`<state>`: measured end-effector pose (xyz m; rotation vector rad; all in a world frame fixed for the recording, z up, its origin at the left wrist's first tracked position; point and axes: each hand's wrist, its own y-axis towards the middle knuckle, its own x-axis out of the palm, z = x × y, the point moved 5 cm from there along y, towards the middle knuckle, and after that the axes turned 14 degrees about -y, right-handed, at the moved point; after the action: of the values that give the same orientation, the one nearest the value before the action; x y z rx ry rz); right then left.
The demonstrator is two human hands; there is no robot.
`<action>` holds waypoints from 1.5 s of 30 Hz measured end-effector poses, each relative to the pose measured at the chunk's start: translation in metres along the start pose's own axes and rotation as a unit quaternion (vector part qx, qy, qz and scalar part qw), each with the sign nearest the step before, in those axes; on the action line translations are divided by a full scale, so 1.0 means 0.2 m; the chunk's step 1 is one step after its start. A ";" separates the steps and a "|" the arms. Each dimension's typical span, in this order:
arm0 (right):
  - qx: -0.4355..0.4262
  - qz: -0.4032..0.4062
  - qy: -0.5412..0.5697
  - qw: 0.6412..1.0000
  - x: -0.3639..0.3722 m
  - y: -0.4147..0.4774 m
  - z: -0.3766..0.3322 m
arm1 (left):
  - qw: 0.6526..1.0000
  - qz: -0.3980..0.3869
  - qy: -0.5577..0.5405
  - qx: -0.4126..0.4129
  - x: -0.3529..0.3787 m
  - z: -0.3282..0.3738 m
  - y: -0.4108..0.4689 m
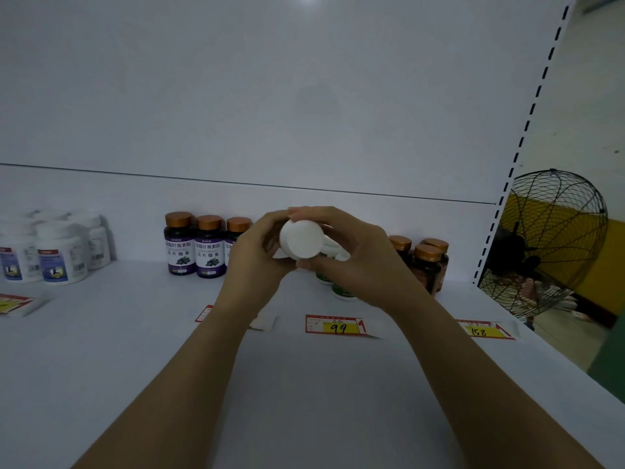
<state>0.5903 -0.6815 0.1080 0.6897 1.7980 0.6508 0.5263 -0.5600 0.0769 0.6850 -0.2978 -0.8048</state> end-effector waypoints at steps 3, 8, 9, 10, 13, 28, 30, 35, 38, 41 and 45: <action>0.014 0.014 0.002 1.000 -0.02 0.00 0.02 | 1.000 -0.016 0.002 -0.011 0.01 0.01 0.00; 0.136 0.006 0.125 0.983 -0.12 0.00 0.07 | 0.970 -0.156 -0.089 -0.165 0.09 0.03 -0.04; 0.169 -0.006 0.128 0.977 -0.13 0.00 0.09 | 0.954 -0.190 -0.102 -0.210 0.12 0.03 -0.06; 0.201 -0.020 0.123 0.972 -0.13 -0.01 0.12 | 0.934 -0.213 -0.126 -0.257 0.14 0.03 -0.08; 0.320 -0.067 0.137 0.935 -0.07 -0.04 0.22 | 0.875 -0.221 -0.212 -0.375 0.17 0.02 -0.13; 0.417 -0.102 0.212 0.878 -0.01 -0.07 0.26 | 0.859 -0.201 -0.208 -0.422 0.15 0.00 -0.15; 0.406 -0.102 0.200 0.886 -0.02 -0.06 0.25 | 0.868 -0.214 -0.194 -0.404 0.15 -0.01 -0.14; 0.315 -0.111 0.132 0.933 -0.08 -0.04 0.21 | 0.922 -0.223 -0.045 -0.314 0.13 -0.03 -0.12; 0.300 -0.111 0.051 0.946 -0.12 -0.01 0.17 | 0.934 -0.219 0.010 -0.283 0.12 -0.06 -0.12; 0.278 -0.161 -0.050 0.946 -0.11 0.06 0.14 | 0.936 -0.221 0.057 -0.269 0.11 -0.09 -0.13; 0.253 -0.176 -0.138 0.941 -0.09 0.20 0.14 | 0.929 -0.206 0.168 -0.258 0.05 -0.11 -0.11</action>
<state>0.6272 -0.6645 0.1390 0.7263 1.7682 -0.1545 0.5314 -0.5692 0.0455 0.3751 0.3785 -1.0911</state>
